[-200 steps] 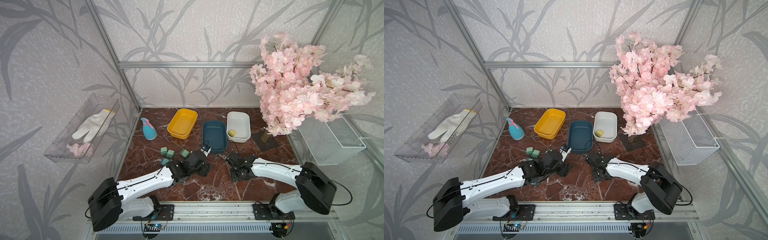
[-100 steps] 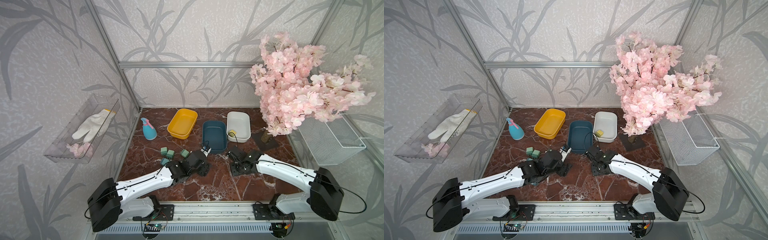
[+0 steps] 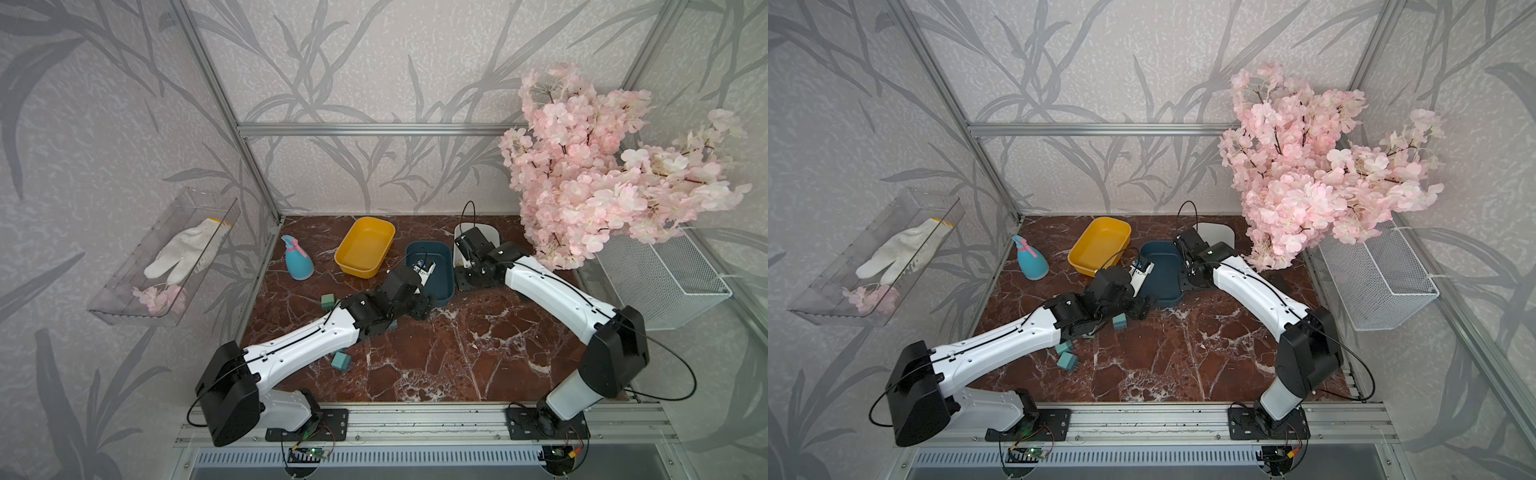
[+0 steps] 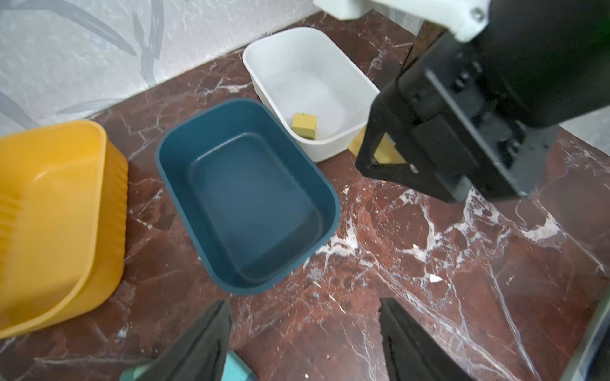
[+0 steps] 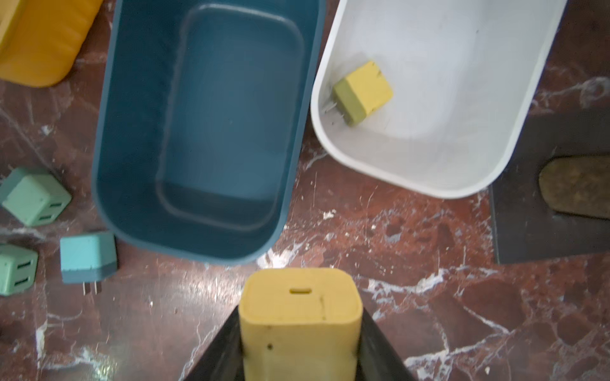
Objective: Place the plugs by color into the storage box
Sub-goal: Place the plug in the storage box.
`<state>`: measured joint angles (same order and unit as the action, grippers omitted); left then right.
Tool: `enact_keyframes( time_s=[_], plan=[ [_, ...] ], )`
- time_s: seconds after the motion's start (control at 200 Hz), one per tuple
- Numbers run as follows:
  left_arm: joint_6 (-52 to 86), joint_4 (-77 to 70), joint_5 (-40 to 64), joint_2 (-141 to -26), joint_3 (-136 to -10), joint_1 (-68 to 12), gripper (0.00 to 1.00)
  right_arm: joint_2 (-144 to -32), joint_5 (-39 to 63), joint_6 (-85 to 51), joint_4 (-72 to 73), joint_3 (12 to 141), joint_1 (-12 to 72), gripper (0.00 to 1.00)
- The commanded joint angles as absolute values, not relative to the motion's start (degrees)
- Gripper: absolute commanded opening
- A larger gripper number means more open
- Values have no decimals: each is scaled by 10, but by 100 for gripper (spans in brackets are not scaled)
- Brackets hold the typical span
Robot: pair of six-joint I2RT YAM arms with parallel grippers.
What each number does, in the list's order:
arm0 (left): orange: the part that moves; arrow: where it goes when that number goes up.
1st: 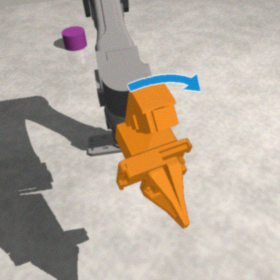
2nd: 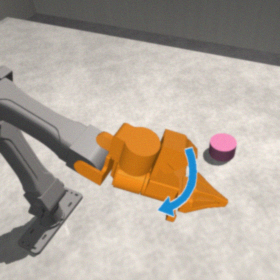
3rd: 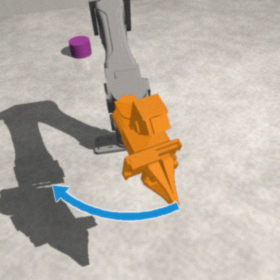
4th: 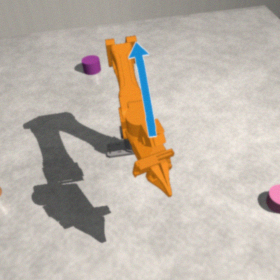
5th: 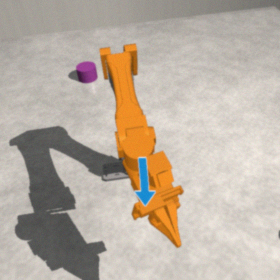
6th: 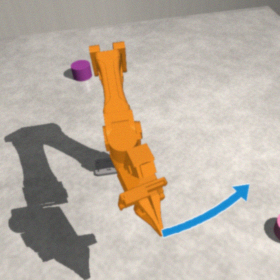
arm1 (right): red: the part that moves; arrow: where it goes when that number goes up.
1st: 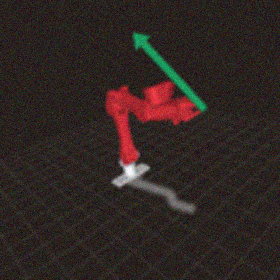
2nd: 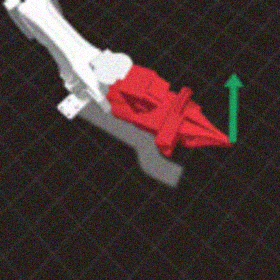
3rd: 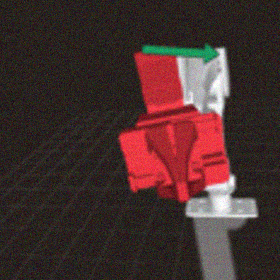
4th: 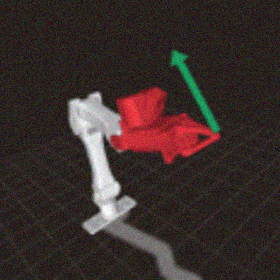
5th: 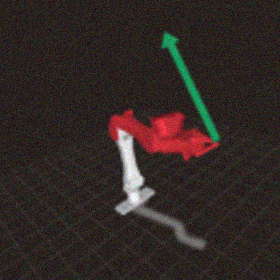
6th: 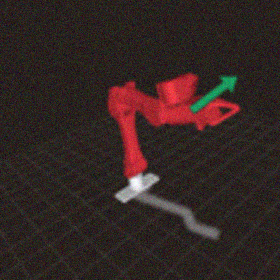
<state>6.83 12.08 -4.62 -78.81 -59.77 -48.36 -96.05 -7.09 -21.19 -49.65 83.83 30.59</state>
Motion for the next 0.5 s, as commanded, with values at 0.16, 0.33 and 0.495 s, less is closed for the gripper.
enact_keyframes(
  time_s=[0.16, 0.33, 0.495],
  plan=[
    [-2, 112, -4, -879, -673, -430, 74, -1129, -51, -139, -538, 1003, 224, 37],
    [-27, 99, 8, -887, -673, -417, 75, -1201, -40, -135, -518, 1048, 191, 37],
    [-26, 112, 9, -901, -675, -411, 75, -1261, -44, -125, -528, 1102, 162, 37]
  ],
)
